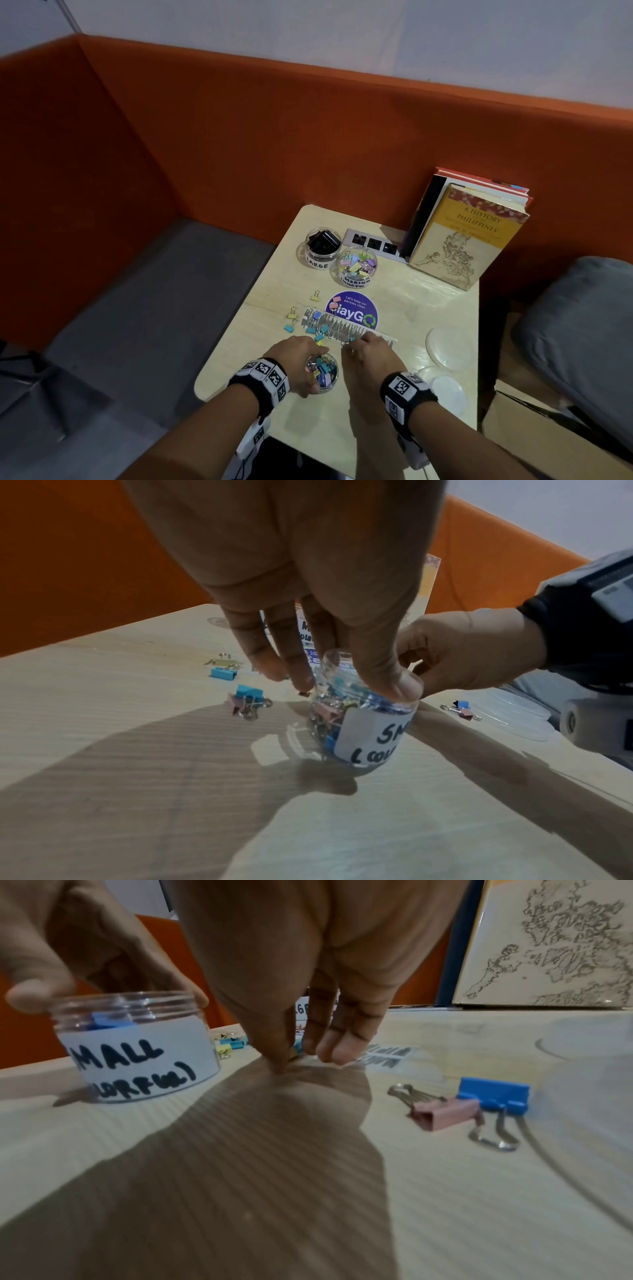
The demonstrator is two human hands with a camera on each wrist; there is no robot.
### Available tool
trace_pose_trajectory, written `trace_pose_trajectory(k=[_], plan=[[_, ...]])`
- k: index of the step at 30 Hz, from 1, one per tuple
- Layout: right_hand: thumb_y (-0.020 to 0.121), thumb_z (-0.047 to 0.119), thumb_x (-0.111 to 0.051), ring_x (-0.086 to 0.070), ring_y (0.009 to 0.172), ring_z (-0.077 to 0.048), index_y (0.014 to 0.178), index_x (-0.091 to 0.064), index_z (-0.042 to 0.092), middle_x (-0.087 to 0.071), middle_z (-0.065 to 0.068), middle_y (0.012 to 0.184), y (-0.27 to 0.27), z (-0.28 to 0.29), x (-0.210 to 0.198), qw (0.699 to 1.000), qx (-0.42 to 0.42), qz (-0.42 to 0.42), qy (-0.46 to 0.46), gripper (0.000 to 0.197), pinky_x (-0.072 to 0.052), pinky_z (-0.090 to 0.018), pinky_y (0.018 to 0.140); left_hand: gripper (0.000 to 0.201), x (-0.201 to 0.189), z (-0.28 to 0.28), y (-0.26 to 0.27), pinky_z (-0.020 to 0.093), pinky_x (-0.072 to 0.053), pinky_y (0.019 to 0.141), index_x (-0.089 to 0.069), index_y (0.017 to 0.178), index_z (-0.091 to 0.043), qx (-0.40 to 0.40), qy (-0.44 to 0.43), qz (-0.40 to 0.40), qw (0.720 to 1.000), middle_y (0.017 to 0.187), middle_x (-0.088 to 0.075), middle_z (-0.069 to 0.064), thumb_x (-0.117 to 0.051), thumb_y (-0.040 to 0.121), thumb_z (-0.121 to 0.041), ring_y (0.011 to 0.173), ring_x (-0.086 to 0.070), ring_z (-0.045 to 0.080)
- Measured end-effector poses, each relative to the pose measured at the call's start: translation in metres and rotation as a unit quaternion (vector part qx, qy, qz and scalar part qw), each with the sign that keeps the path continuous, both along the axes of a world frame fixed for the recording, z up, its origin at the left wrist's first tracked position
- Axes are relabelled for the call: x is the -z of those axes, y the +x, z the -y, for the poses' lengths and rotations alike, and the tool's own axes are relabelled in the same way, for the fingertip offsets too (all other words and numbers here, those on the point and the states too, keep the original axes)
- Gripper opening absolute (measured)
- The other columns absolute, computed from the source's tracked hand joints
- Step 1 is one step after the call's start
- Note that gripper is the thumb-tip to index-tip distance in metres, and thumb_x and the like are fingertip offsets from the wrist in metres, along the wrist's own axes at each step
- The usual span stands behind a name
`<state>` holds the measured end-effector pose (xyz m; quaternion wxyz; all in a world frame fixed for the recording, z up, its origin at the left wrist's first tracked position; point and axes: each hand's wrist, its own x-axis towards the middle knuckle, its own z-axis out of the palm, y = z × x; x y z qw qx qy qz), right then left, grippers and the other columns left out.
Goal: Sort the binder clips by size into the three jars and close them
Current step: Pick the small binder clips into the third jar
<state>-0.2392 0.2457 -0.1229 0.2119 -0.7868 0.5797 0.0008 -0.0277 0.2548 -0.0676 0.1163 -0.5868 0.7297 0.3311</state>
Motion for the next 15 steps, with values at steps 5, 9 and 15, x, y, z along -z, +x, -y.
trace_pose_trajectory(k=[5, 9, 15], plan=[[0.099, 0.029, -0.047, -0.060, 0.100, -0.027, 0.113, -0.065, 0.016, -0.059, -0.007, 0.108, 0.002, -0.004, 0.001, 1.000, 0.000, -0.010, 0.010, 0.026, -0.050, -0.033, 0.084, 0.090, -0.001, 0.001, -0.003, 0.037, -0.046, 0.106, -0.046, 0.146, -0.031, -0.004, 0.002, 0.001, 1.000, 0.144, -0.050, -0.003, -0.090, 0.067, -0.032, 0.130, -0.049, 0.024], [0.097, 0.023, -0.049, -0.060, 0.100, -0.028, 0.112, -0.061, 0.013, -0.057, -0.009, 0.111, 0.003, -0.004, -0.005, 0.999, 0.014, -0.001, 0.033, 0.022, -0.051, -0.034, 0.084, 0.090, -0.001, 0.003, -0.005, 0.038, -0.045, 0.107, -0.046, 0.146, -0.030, 0.000, 0.005, 0.001, 1.000, 0.145, -0.049, -0.002, -0.090, 0.067, -0.032, 0.131, -0.048, 0.024], [0.087, 0.014, -0.057, -0.059, 0.098, -0.025, 0.104, -0.070, 0.014, -0.060, -0.007, 0.108, -0.004, -0.002, -0.014, 0.997, 0.017, 0.022, 0.069, 0.021, -0.043, -0.023, 0.079, 0.090, -0.001, 0.004, -0.007, 0.038, -0.047, 0.106, -0.047, 0.146, -0.030, -0.003, 0.004, -0.008, 1.000, 0.144, -0.050, -0.001, -0.090, 0.067, -0.032, 0.130, -0.050, 0.024]])
